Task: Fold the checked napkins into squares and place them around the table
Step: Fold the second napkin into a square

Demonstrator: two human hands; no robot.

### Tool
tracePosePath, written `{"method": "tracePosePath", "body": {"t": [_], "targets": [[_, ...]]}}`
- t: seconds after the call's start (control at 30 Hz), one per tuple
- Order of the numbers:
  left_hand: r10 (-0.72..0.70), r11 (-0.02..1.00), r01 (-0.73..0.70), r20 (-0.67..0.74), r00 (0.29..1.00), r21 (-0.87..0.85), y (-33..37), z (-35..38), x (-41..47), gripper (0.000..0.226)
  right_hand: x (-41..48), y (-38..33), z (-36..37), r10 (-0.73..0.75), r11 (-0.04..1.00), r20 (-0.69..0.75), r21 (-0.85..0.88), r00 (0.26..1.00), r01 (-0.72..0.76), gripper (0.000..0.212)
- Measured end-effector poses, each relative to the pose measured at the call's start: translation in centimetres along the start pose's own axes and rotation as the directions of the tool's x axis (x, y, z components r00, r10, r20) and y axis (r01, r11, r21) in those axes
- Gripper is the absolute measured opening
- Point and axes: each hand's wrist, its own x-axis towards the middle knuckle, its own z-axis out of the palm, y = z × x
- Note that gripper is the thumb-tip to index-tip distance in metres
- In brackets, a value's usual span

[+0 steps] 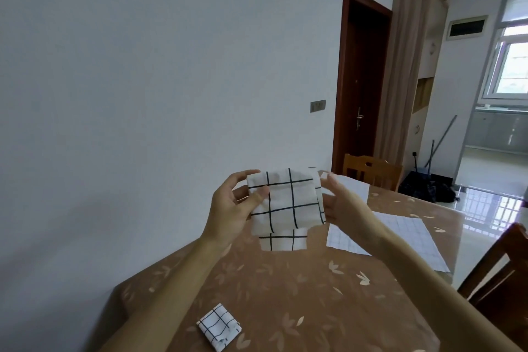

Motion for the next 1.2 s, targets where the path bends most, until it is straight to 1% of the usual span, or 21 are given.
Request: {"method": "tracePosePath", "body": {"t": [0.07,0.1,0.17,0.27,0.37,0.43,0.5,0.57,0.63,0.67,0.7,0.8,0.87,0.93,1.0,1.07,1.2], "targets": [[0.017,1.000,-0.017,-0.046,0.999,-0.009,-0.2,0.3,-0.1,0.035,-0.4,0.2,0.7,-0.017,0.993,0.027,-0.114,0.999,0.020,0.047],[0.021,1.000,-0.021,-0.048,0.999,0.005,-0.3,0.3,-0.1,0.036,-0.5,0.2,1.0,-0.024,0.991,0.006,-0.129,1.000,0.025,0.040],[0.006,0.999,-0.006,-0.002,1.000,0.052,-0.2,0.1,-0.1,0.040,-0.4,0.2,1.3,-0.039,0.995,-0.052,-0.098,0.998,0.034,0.029],[-0.086,0.985,0.060,0.163,0.983,0.160,0.1,-1.1,0.1,0.046,-0.2,0.0,1.0,-0.069,0.991,-0.121,-0.125,0.990,0.054,0.023],[-0.190,0.951,0.083,0.352,0.916,0.296,0.2,-2.1,0.2,0.040,-0.1,-0.4,0.4,-0.068,0.994,-0.158,-0.091,0.985,0.054,0.018],[-0.216,0.938,0.078,0.393,0.894,0.339,0.1,-1.8,0.0,0.036,-0.1,-0.9,0.4,-0.072,0.994,-0.142,-0.086,0.987,0.060,0.016],[-0.186,0.936,0.055,0.360,0.914,0.346,0.1,-0.7,-0.3,0.028,0.0,-1.3,0.9,-0.080,0.994,-0.123,-0.079,0.989,0.070,0.017],[-0.136,0.954,0.038,0.317,0.939,0.297,0.0,0.5,-0.6,0.022,-0.1,-1.5,1.5,-0.094,0.995,-0.128,-0.045,0.987,0.089,0.022],[-0.089,0.977,0.032,0.262,0.961,0.212,-0.3,1.4,-0.9,0.020,-0.2,-1.4,1.9,-0.097,0.995,-0.149,0.020,0.984,0.101,0.035],[-0.059,0.982,0.016,0.225,0.973,0.187,-0.5,1.6,-1.0,0.019,-0.3,-1.3,2.1,-0.075,0.995,-0.163,0.055,0.984,0.085,0.041],[-0.029,0.984,-0.005,0.189,0.981,0.176,-0.6,1.8,-1.1,0.018,-0.4,-1.2,2.2,-0.050,0.994,-0.169,0.085,0.984,0.065,0.041],[0.034,0.986,-0.053,0.119,0.992,0.161,-1.1,2.2,-1.3,0.012,-1.0,-0.9,2.5,0.020,0.991,-0.114,0.130,0.993,-0.005,0.025],[0.065,0.986,-0.074,0.067,0.996,0.152,-1.3,2.2,-1.5,0.009,-1.2,-0.5,2.4,0.061,0.989,-0.052,0.139,0.997,-0.053,0.031],[0.064,0.985,-0.069,0.035,0.997,0.160,-1.3,2.1,-1.5,0.010,-1.3,0.0,2.2,0.101,0.989,-0.041,0.114,0.994,-0.096,0.036],[0.015,0.981,-0.027,0.065,0.998,0.192,-1.3,1.8,-1.7,0.012,-1.4,0.3,1.9,0.116,0.991,-0.058,0.070,0.991,-0.112,0.034],[-0.047,0.979,0.020,0.126,0.991,0.203,-1.2,1.5,-1.9,0.017,-1.4,0.3,1.9,0.104,0.994,-0.084,0.031,0.991,-0.102,0.032],[-0.117,0.986,0.083,0.247,0.962,0.145,-0.5,0.3,-2.0,0.025,-1.4,0.4,1.7,0.075,0.997,-0.104,0.008,0.992,-0.075,0.027]]}}
